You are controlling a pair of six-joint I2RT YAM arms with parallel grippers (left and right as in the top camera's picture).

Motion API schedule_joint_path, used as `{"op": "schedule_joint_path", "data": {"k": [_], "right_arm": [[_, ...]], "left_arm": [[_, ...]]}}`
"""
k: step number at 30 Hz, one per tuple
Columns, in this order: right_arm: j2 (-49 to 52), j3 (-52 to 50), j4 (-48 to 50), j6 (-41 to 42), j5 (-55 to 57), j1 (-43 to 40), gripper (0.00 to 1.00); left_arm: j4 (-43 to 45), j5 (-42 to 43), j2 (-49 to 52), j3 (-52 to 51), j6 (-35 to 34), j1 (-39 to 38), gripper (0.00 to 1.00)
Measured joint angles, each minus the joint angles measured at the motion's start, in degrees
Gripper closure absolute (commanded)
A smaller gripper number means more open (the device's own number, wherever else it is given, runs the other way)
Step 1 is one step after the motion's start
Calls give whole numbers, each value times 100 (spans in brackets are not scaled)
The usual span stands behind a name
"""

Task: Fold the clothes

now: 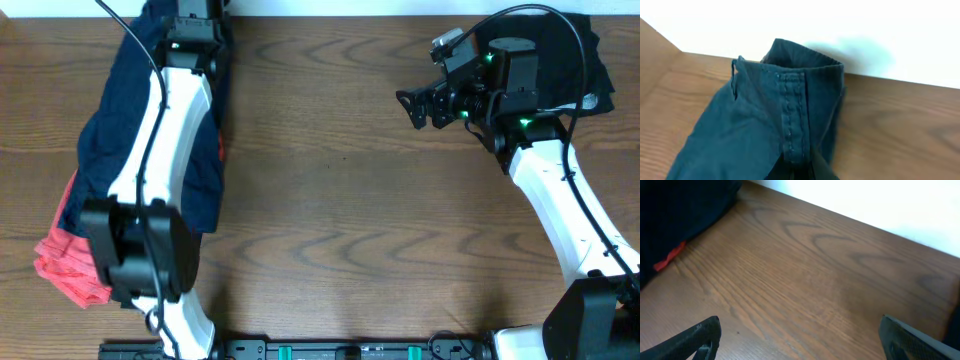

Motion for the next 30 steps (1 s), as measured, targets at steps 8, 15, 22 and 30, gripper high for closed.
{"op": "schedule_joint_path", "data": {"k": [8,15,22,30], "right_arm": [[0,0,-11,129,0,0,1],[118,2,94,190,-179,-11,1],[887,4,649,468,-750,-28,1],[1010,7,713,323,-1370,-31,1]], "left_arm": [[-752,22,-922,0,2,-457,94],[-852,22,-1799,0,2,-693,94],[-505,483,-2400,0,0,-1220,94],[-2,739,-2474,0,0,-2017,94]]}}
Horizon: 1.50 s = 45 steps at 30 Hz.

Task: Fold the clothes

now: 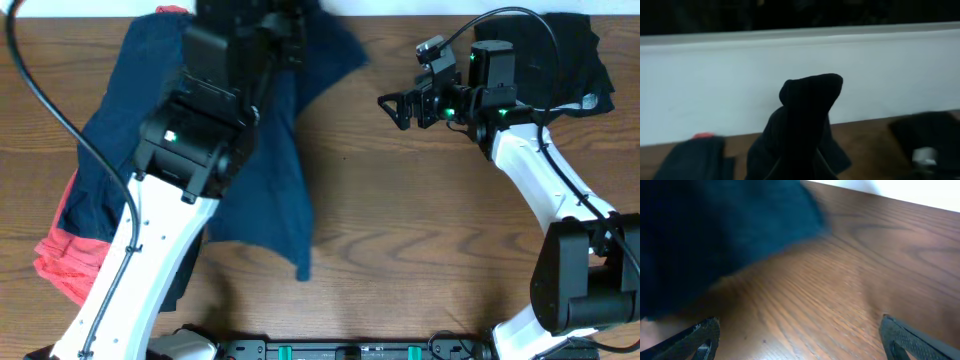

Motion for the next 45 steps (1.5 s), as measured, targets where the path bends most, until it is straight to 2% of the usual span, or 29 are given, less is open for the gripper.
{"op": "schedule_joint_path", "data": {"k": [8,19,24,31,38,39,41,44,45], "right_arm": [[42,0,238,-831,-636,-11,1],[476,2,835,-970,-1010,-328,1],[476,2,955,-968,-1714,-435,1],[476,2,949,-1045,-2793,-175,1],[476,4,885,-1246,-3246,203,1],[476,2,837,-1263,-3272,227,4],[474,2,715,-1364,-3294,249,21],[474,2,442,-1475,-3268,249,68],[476,2,380,-1484,-3195,247,73]], "left_arm": [[-83,57,-470,0,0,-376,94],[-695,55,-1397,0,0,-400,94],[-789,55,-1379,0,0,-400,94],[-791,52,-1241,0,0,-400,94],[-789,48,-1233,0,0,-400,94],[-789,33,-1233,0,0,-400,94],[-789,0,-1233,0,0,-400,94],[-789,-96,-1233,0,0,-400,94],[-789,-127,-1233,0,0,-400,94]]}}
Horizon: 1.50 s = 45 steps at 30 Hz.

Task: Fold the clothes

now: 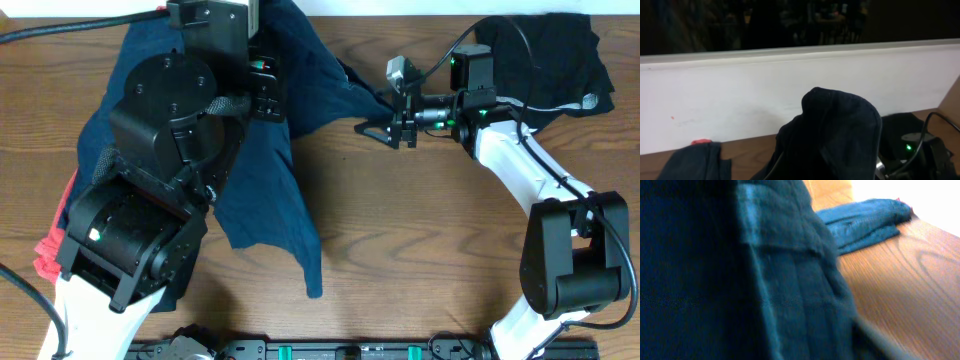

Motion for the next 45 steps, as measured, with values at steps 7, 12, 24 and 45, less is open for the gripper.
{"op": "schedule_joint_path", "data": {"k": [7,12,24,45], "right_arm": [[-31,11,7,573,1294,-31,99],[-389,11,0,903,1897,-245,99],[-2927,13,-669,1163,2708,-1027,99],[-6857,11,-2400,1436,4743,-1137,99]], "left_arm": [[-127,-227,55,-2,4,-7,94],[-140,-492,140,-2,4,-15,94],[-455,-857,118,-2,-107,420,94],[-1921,-616,-730,0,-297,-610,94]]}}
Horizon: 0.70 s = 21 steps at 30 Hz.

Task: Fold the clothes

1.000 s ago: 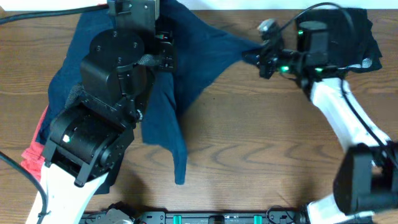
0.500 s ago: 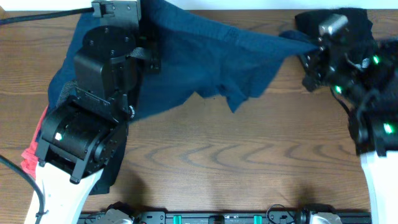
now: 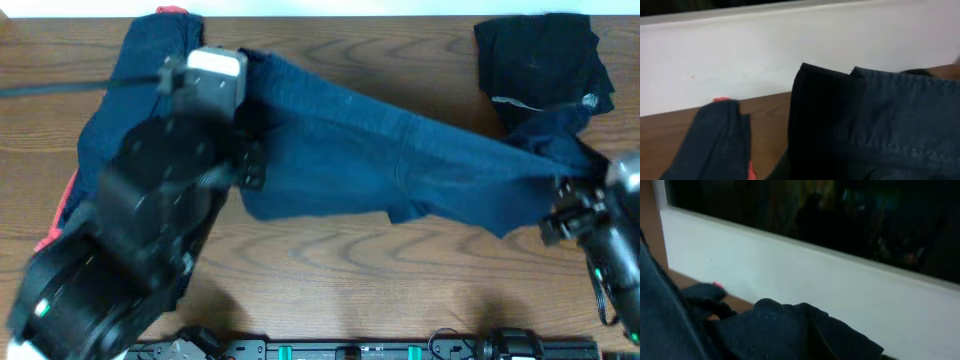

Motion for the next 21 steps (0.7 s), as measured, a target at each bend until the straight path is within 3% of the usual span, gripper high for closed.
{"op": "schedule_joint_path", "data": {"k": [9,21], "right_arm": [[356,0,-94,184,120,0,99],[2841,0,136,328,-273,-42,99]], "left_arm": [[-205,-20,-46,13,-323,-46,94],[-350,-533,1963,11,-981,280,94]]}}
